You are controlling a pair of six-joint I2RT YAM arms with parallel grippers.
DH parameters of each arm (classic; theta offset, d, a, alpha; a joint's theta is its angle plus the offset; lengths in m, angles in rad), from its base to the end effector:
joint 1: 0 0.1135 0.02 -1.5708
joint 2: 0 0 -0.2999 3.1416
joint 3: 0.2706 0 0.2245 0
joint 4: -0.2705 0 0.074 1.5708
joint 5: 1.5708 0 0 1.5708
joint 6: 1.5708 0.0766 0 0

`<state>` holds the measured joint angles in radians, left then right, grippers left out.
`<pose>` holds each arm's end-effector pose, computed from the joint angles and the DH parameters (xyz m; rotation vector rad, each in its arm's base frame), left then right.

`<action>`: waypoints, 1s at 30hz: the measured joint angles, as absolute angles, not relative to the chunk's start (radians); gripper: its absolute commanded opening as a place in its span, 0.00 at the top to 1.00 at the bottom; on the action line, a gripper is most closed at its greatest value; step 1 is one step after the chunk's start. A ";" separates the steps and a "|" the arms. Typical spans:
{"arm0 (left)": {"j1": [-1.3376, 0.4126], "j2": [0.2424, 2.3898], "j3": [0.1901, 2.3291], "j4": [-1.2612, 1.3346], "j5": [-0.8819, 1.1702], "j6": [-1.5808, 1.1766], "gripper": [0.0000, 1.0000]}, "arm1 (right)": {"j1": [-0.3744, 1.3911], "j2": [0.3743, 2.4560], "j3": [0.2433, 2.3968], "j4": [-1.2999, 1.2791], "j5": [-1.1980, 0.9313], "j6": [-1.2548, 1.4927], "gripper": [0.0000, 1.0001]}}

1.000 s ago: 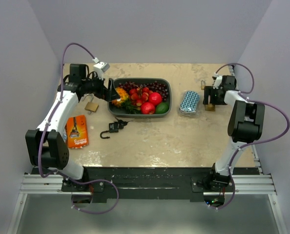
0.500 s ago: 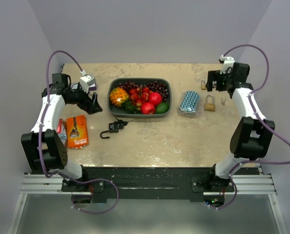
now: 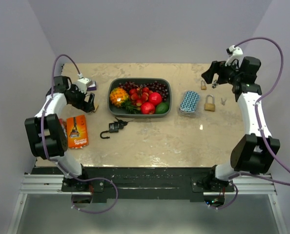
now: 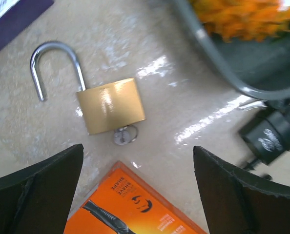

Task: Lock with the key
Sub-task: Place the lock at the center of the board, then pick up the lock from the center of the board.

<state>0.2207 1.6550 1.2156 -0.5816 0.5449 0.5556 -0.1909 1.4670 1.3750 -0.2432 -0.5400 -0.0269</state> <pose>0.3399 0.0356 0.2557 0.5896 2.3472 -0.3664 0.3431 -0.0262 0.4057 -0.2097 1.8608 0.3636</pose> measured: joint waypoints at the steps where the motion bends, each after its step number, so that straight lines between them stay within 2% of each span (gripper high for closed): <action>1: 0.220 1.682 1.216 -0.553 0.514 0.535 0.02 | -0.191 1.482 1.379 -0.256 -0.554 -0.018 0.01; 6: 0.221 1.789 1.222 -0.467 0.399 0.457 0.04 | -0.190 1.539 1.380 -0.339 -0.595 0.039 0.01; 13: 0.199 1.866 1.240 -0.421 0.356 0.401 0.05 | -0.176 1.542 1.380 -0.397 -0.586 0.060 0.01; 19: 0.142 1.921 1.253 -0.397 0.309 0.358 0.13 | -0.162 1.543 1.380 -0.408 -0.575 0.061 0.01; 24: 0.115 1.935 1.262 -0.365 0.238 0.315 0.26 | -0.163 1.543 1.380 -0.408 -0.568 0.065 0.01; 27: 0.106 1.935 1.259 -0.355 0.201 0.293 0.39 | -0.162 1.543 1.380 -0.408 -0.568 0.068 0.01; 28: 0.102 1.935 1.258 -0.351 0.188 0.286 0.50 | -0.161 1.543 1.380 -0.408 -0.567 0.068 0.01; 30: 0.094 1.935 1.258 -0.346 0.167 0.269 0.61 | -0.159 1.543 1.380 -0.408 -0.567 0.068 0.01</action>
<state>0.0937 1.9354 1.2575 -0.3462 0.1665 0.2687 -0.1585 1.5429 1.3800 -0.4084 -0.5667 0.0685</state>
